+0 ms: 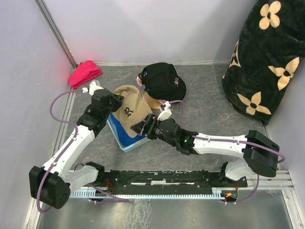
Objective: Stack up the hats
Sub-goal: Pick up the hat from the bin.
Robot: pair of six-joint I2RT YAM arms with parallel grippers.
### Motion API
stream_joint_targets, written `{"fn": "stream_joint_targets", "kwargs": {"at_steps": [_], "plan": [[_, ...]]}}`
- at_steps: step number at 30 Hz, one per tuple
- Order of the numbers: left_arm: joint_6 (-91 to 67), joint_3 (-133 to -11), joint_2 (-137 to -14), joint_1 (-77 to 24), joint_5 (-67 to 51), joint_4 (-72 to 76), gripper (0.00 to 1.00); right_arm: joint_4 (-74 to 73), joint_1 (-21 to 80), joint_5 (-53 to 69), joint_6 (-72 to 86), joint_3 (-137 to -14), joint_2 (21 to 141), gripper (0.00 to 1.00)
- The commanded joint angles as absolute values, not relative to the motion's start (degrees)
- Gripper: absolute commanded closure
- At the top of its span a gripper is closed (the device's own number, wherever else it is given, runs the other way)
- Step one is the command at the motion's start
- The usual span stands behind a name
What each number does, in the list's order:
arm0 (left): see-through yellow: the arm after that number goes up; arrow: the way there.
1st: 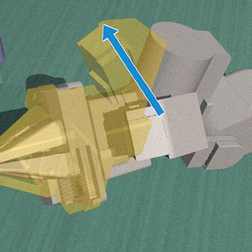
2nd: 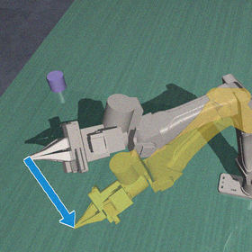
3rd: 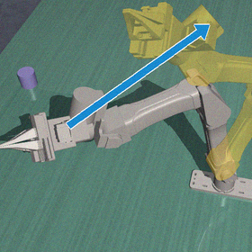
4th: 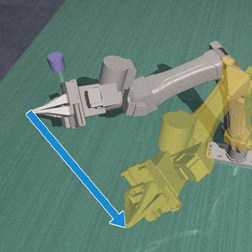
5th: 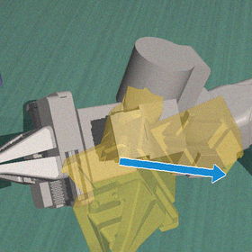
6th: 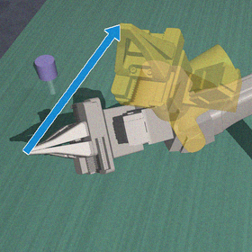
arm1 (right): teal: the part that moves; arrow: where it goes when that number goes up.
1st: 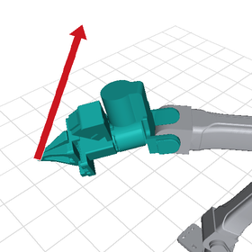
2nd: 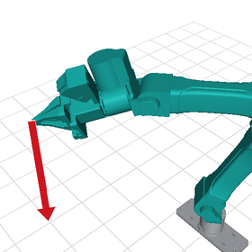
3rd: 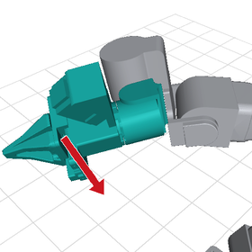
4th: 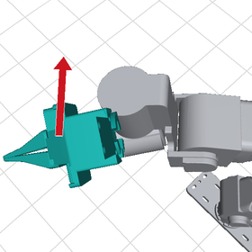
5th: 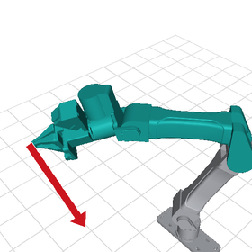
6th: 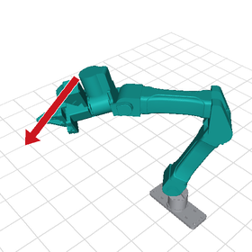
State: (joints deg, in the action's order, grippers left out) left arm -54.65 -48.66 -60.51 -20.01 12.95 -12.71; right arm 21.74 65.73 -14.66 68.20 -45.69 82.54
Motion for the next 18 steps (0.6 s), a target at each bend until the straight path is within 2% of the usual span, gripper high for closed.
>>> {"fn": "stream_joint_targets", "kwargs": {"at_steps": [1, 5, 11, 16, 18], "plan": [[-57.57, -47.88, -58.34, -20.48, 12.59, -9.86, 0.97, 26.46, 65.94, -15.68, 66.76, -47.83, 82.98, 0.22], [-57.67, -46.97, -57.89, -20.65, 12.32, -9.32, 0.97, 26.38, 65.92, -15.75, 66.26, -48.43, 83.35, 0.39], [-58.13, -45.82, -57.09, -21.33, 12.31, -8.16, 0.97, 23.86, 65.92, -16.1, 65.82, -49.2, 83.41, 0.77], [-58.59, -44.44, -55.27, -21.44, 13.11, -6.97, 0.97, 23.41, 65.92, -16.28, 65.38, -48.52, 81.62, 0.93], [-58.51, -44.45, -54.16, -21.47, 14.25, -6.87, 0.97, 22.66, 65.74, -15.84, 64.71, -48.63, 80.53, 0.96]]}}
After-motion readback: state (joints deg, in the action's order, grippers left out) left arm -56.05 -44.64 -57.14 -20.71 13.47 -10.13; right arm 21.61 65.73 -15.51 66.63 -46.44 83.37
